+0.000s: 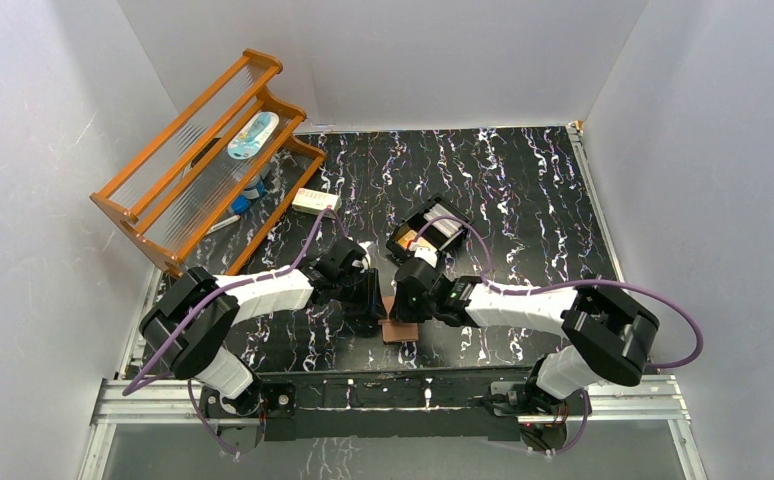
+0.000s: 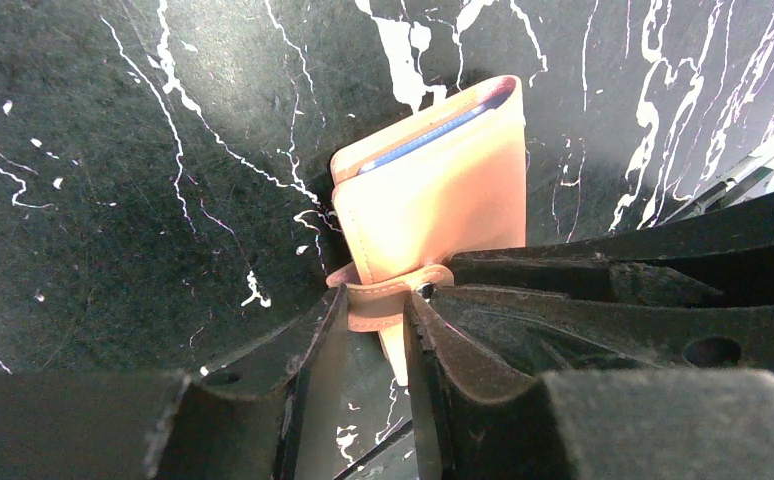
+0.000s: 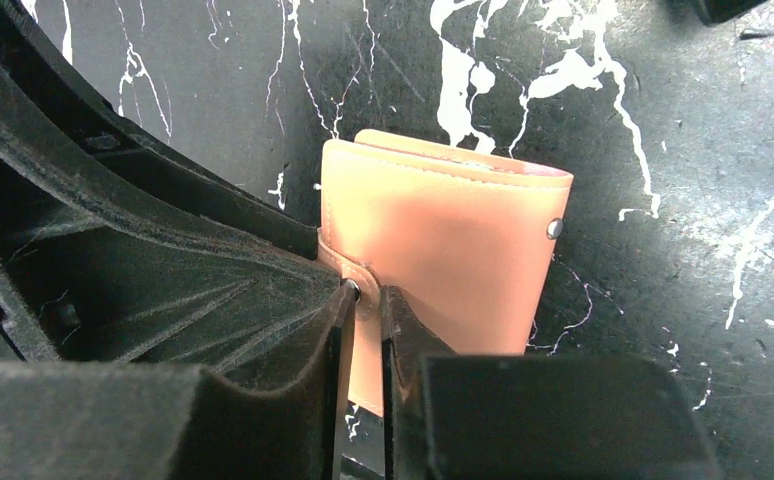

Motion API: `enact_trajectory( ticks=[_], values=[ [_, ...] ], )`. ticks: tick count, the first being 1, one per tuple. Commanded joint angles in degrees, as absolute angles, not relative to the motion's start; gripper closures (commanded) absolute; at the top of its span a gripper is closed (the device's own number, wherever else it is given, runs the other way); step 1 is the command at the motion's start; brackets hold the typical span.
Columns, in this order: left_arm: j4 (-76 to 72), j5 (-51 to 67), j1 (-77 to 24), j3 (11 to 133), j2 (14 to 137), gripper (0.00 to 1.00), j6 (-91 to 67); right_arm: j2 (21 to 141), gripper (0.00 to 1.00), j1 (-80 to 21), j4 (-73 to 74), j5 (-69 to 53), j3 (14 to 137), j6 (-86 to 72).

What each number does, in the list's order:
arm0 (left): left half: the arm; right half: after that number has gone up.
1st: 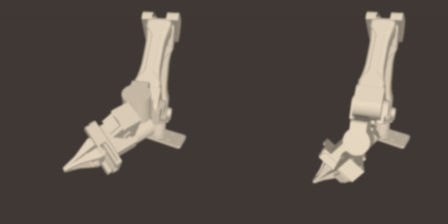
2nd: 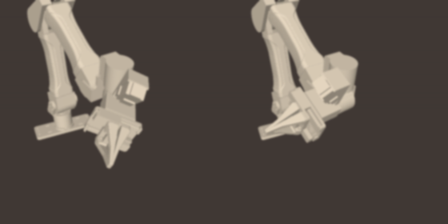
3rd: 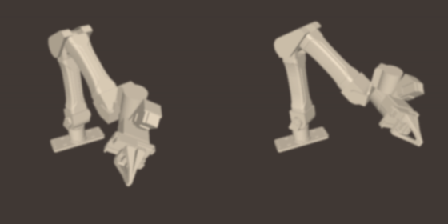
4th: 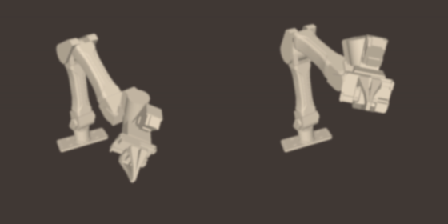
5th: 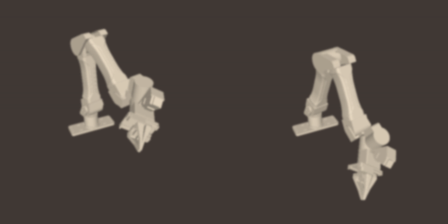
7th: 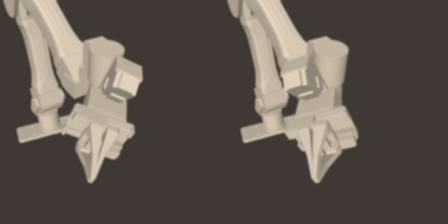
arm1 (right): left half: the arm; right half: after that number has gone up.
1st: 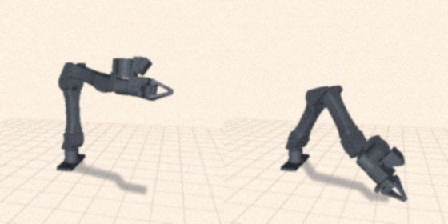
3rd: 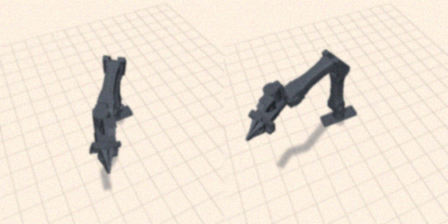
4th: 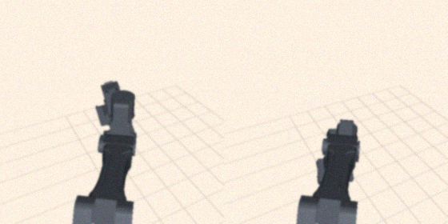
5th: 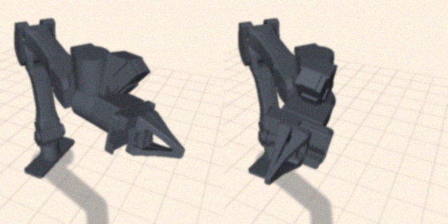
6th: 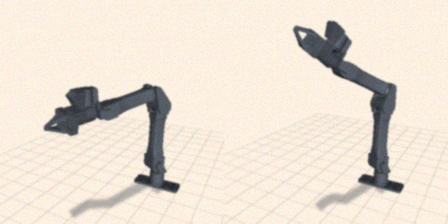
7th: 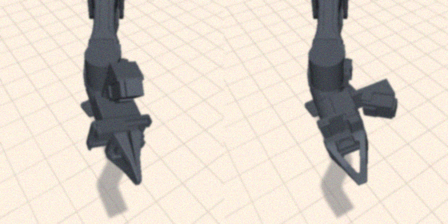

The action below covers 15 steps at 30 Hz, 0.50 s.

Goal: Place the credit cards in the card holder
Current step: Close the card holder at the center of the board.

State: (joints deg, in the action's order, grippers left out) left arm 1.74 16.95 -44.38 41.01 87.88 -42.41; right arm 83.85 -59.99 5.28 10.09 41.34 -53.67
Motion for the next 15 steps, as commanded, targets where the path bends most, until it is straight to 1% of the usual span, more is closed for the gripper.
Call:
enact_trajectory(
  ticks=[1, 4, 8, 9, 15],
  values=[
    [2.45, 16.08, -44.63, 40.19, 87.18, 0.74, -42.01, 84.80, 0.80, -59.77, 2.31, 10.02, 40.23, -54.11],
    [2.37, 16.08, -44.65, 40.08, 87.18, 0.74, -42.14, 85.03, 0.86, -59.61, 2.21, 10.09, 40.11, -53.99],
    [2.44, 15.63, -44.65, 39.92, 86.51, 0.74, -42.78, 85.01, 0.99, -59.59, 2.33, 10.23, 40.08, -53.73],
    [2.46, 15.46, -44.65, 39.86, 86.10, 0.74, -43.03, 84.87, 1.00, -59.52, 2.50, 10.39, 40.12, -53.41],
    [4.86, 12.04, -44.65, 40.82, 81.37, 0.74, -44.97, 82.19, 1.00, -59.55, 4.79, 11.89, 41.26, -51.39]
  ],
)
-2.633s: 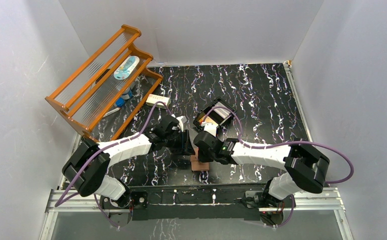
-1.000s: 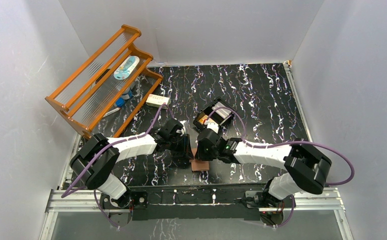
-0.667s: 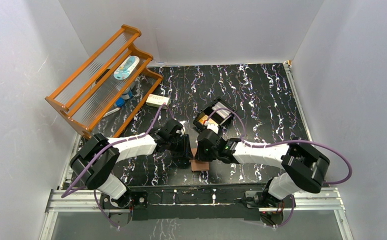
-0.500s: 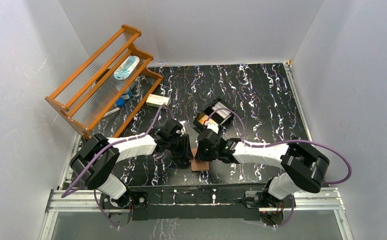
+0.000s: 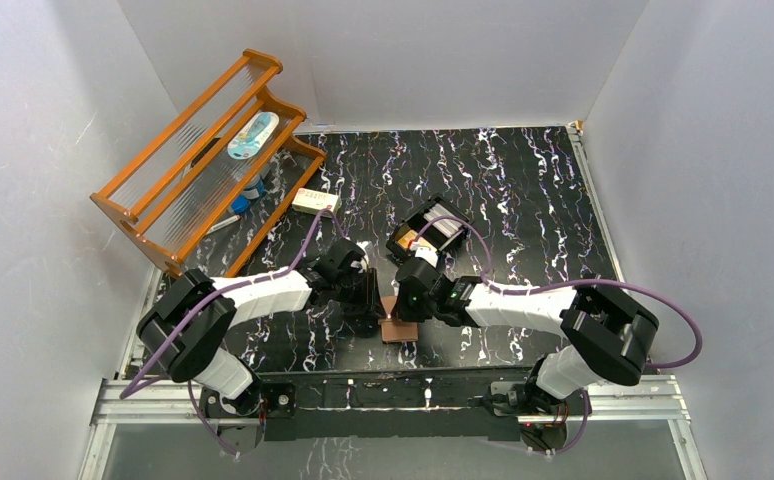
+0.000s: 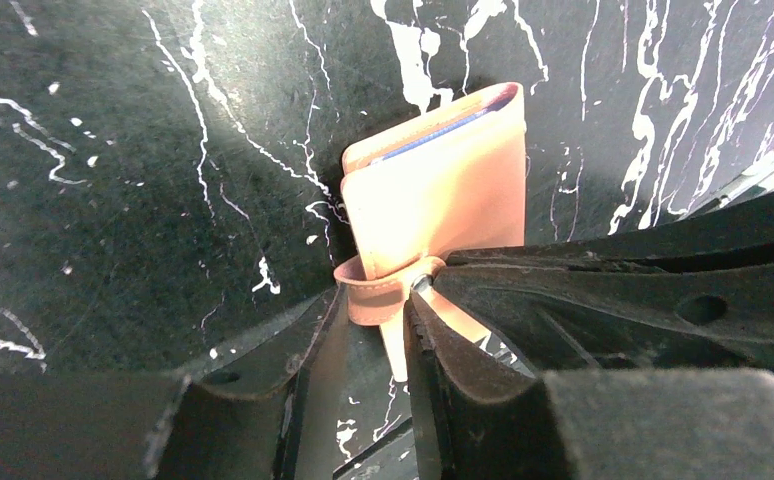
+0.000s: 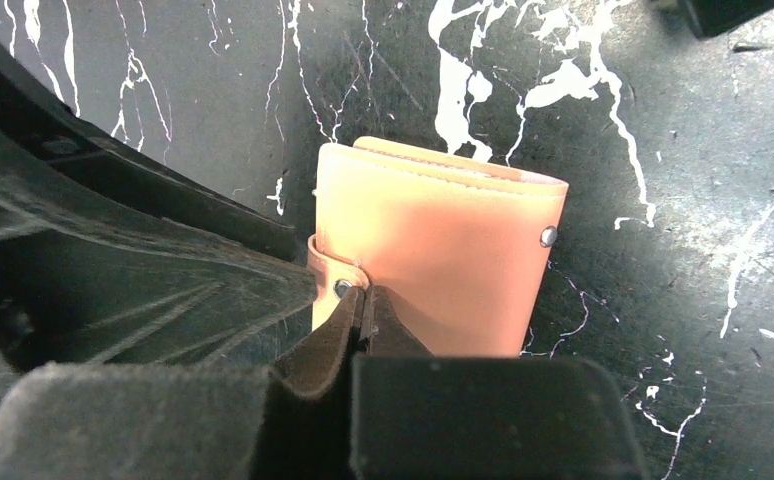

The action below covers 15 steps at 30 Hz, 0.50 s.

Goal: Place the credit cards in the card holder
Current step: Close the card holder at the center of the board.

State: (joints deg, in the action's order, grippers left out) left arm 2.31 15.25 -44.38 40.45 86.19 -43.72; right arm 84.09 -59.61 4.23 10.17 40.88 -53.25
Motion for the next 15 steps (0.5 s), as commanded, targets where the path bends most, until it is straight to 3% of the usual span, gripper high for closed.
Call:
enact_trajectory(
  ticks=[1, 15],
  values=[
    [5.41, 11.47, -44.65, 41.19, 80.71, 0.74, -45.00, 81.55, 1.00, -59.56, 5.39, 12.45, 41.38, -51.15],
    [5.73, 13.61, -44.63, 42.37, 81.99, 0.69, -44.04, 81.82, 1.00, -59.58, 8.89, 13.67, 42.85, -49.93]
  ],
)
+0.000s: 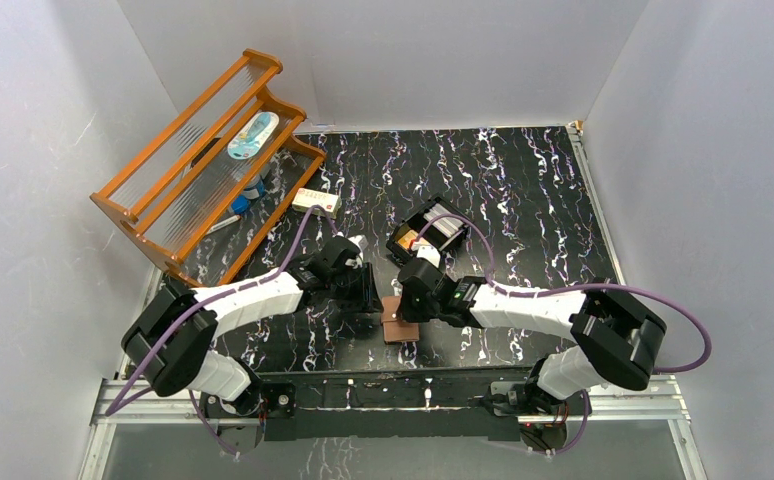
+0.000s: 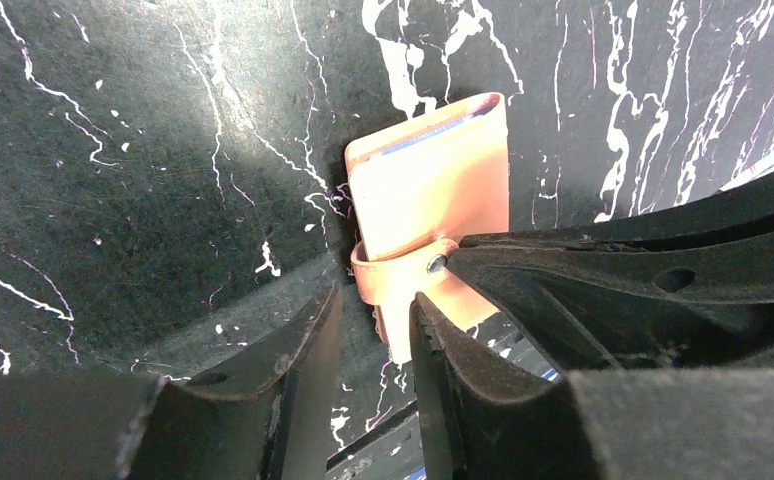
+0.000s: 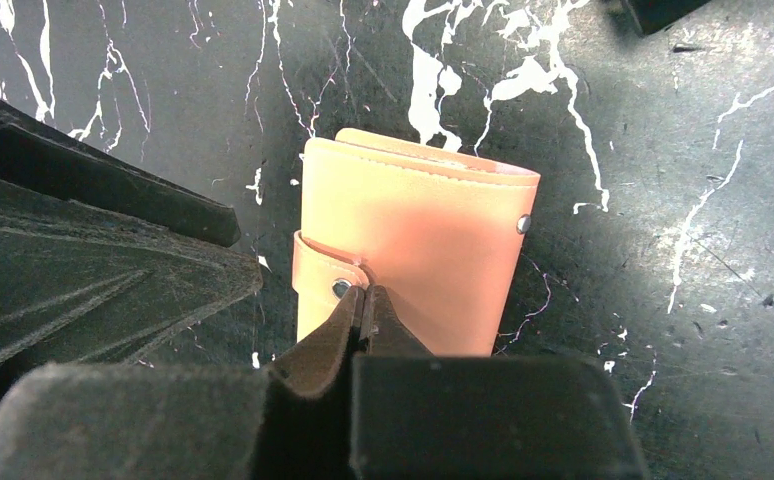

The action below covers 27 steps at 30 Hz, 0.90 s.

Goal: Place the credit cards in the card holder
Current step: Close the card holder at the center of the board.

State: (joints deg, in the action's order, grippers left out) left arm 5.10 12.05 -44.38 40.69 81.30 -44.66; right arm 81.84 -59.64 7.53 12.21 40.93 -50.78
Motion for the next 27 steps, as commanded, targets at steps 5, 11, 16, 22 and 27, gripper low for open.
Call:
enact_trajectory(
  ticks=[5, 11, 16, 22, 27],
  values=[
    [4.58, 14.88, -44.65, 42.29, 83.32, 0.69, -43.95, 82.32, 1.00, -59.58, 8.70, 13.28, 42.81, -49.75],
    [2.46, 16.98, -44.71, 41.81, 84.64, 0.68, -44.21, 82.87, 1.00, -59.59, 8.96, 12.52, 42.69, -49.67],
    [1.85, 17.30, -44.74, 41.79, 85.49, 0.67, -44.12, 82.89, 1.00, -59.59, 10.31, 12.93, 43.01, -49.66],
    [1.67, 17.38, -44.69, 41.79, 86.30, 0.67, -43.96, 82.22, 1.00, -59.59, 11.82, 13.71, 43.52, -49.50],
    [1.66, 16.84, -44.82, 41.81, 86.62, 0.67, -43.69, 82.26, 1.00, -59.67, 11.27, 13.67, 43.39, -49.40]
  ],
)
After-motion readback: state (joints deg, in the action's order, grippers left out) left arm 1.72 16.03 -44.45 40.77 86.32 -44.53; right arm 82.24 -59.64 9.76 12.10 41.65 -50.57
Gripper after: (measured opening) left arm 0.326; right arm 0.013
